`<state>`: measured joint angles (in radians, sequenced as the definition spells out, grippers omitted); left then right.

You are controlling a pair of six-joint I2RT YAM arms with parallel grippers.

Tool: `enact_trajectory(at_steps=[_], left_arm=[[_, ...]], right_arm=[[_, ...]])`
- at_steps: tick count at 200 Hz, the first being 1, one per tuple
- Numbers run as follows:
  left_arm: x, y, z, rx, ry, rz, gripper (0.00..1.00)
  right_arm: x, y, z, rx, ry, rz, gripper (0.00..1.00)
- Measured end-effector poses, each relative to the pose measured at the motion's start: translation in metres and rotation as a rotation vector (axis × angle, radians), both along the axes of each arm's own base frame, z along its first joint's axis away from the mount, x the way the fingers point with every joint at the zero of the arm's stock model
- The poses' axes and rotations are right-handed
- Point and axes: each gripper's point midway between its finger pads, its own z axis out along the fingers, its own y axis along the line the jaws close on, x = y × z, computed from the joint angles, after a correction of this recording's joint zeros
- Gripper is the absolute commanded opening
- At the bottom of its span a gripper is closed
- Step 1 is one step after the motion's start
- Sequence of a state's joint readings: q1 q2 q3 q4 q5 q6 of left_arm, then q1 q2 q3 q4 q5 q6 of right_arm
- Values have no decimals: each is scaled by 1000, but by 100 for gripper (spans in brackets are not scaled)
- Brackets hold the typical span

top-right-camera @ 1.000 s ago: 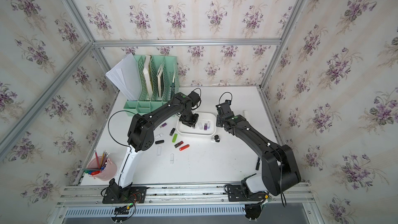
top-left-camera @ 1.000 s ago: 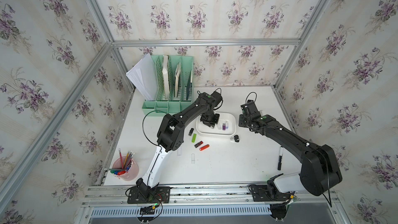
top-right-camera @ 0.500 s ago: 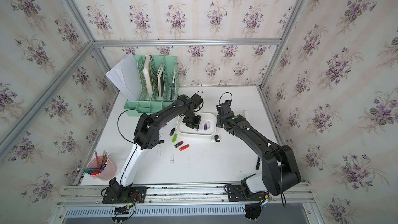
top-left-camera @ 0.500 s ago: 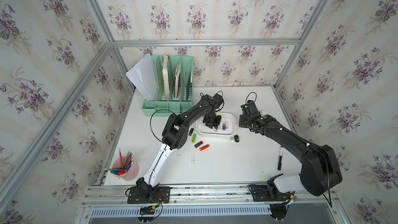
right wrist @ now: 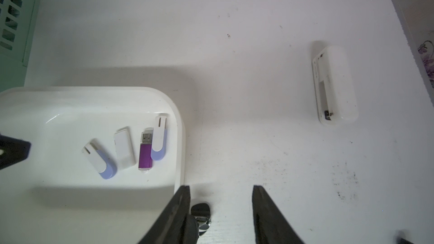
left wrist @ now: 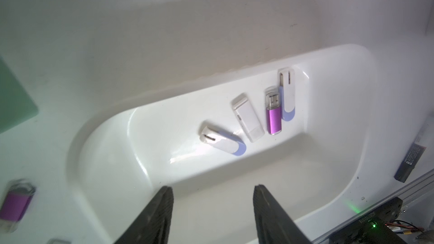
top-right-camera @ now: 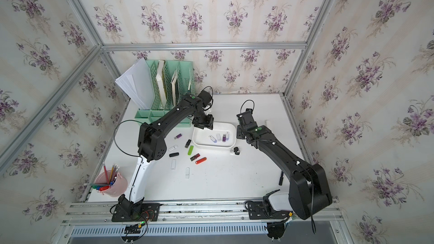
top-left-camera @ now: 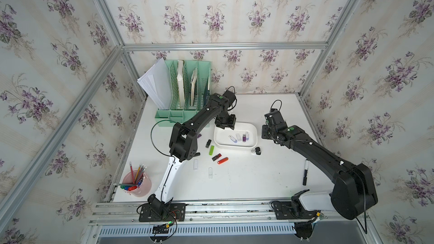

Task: Put the usb flash drive into the storage box
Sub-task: Pick up the USB flash from the center of the board.

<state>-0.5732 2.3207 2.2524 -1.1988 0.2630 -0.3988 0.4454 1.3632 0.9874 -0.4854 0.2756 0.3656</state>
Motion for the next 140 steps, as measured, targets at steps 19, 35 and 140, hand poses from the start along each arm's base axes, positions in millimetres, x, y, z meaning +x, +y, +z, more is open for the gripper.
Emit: enact_trajectory(at_steps=[19, 35, 140], left_arm=[[-15, 31, 22, 21, -7, 29, 68], [-31, 71, 34, 34, -16, 69, 71], [-51, 172, -49, 211, -7, 85, 76]], right_arm=[[-5, 17, 3, 8, 2, 50, 53], [-10, 35, 2, 14, 8, 96, 54], [-23, 78, 6, 52, 22, 177, 55]])
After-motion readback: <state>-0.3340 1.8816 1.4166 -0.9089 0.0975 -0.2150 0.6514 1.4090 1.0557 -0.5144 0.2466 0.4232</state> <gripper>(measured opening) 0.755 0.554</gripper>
